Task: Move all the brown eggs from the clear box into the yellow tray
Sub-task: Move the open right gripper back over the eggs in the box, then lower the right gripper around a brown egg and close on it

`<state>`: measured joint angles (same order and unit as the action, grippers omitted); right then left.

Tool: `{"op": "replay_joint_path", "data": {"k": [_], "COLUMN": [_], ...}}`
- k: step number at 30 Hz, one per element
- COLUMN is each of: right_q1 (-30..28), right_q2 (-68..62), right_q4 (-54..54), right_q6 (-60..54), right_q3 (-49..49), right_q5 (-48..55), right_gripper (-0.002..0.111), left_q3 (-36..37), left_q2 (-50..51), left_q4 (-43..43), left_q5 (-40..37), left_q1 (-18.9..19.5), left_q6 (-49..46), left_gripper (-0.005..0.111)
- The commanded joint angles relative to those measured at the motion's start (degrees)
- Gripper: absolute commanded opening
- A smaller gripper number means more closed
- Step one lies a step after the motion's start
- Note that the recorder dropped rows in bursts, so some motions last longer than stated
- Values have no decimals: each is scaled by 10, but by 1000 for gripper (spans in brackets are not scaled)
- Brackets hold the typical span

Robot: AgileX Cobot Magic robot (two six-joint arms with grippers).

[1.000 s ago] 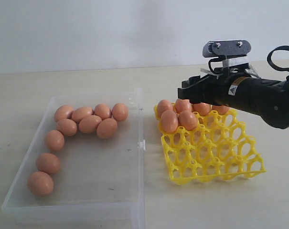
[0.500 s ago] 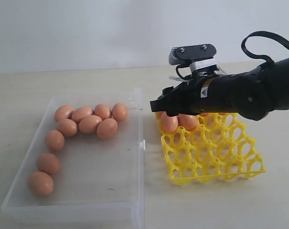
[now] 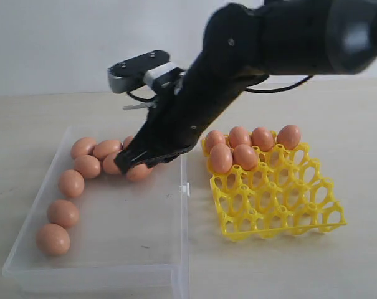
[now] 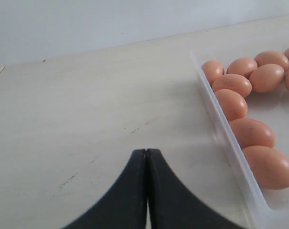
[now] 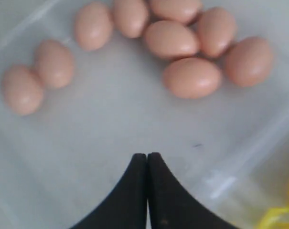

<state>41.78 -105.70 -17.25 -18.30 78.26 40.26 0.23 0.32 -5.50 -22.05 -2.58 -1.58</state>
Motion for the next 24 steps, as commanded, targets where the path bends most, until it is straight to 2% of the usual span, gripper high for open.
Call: {"op": "replay_joint_path", "data": {"k": [1, 3, 6, 9, 13, 15, 17, 24], "right_q1": [28, 38, 52, 64, 82, 89, 95, 105], "right_q2": [-82, -114, -170, -217, -259, -274, -292, -330], "right_q4": [-88, -88, -83, -61, -31, -30, -32, -32], "right_q6": [-46, -45, -13, 39, 96, 115, 130, 168], "right_q3": [128, 174, 240, 291, 348, 376, 407, 462], "right_q5": [209, 259, 291, 281, 262, 257, 256, 252], "right_gripper": [0, 1, 9, 22, 45, 52, 56, 55], "left_q3": [-2, -2, -2, -2, -2, -2, -2, -2], "left_q2": [-3, -3, -3, -3, -3, -3, -3, -3], "left_q4": [1, 1, 1, 1, 1, 1, 1, 1], "left_q5": [4, 4, 4, 4, 4, 4, 4, 4], "left_q1": [-3, -3, -3, -3, -3, -3, -3, -3], "left_q6": [3, 3, 3, 3, 3, 3, 3, 3], "left_gripper": [0, 0, 0, 0, 0, 0, 0, 0]}}
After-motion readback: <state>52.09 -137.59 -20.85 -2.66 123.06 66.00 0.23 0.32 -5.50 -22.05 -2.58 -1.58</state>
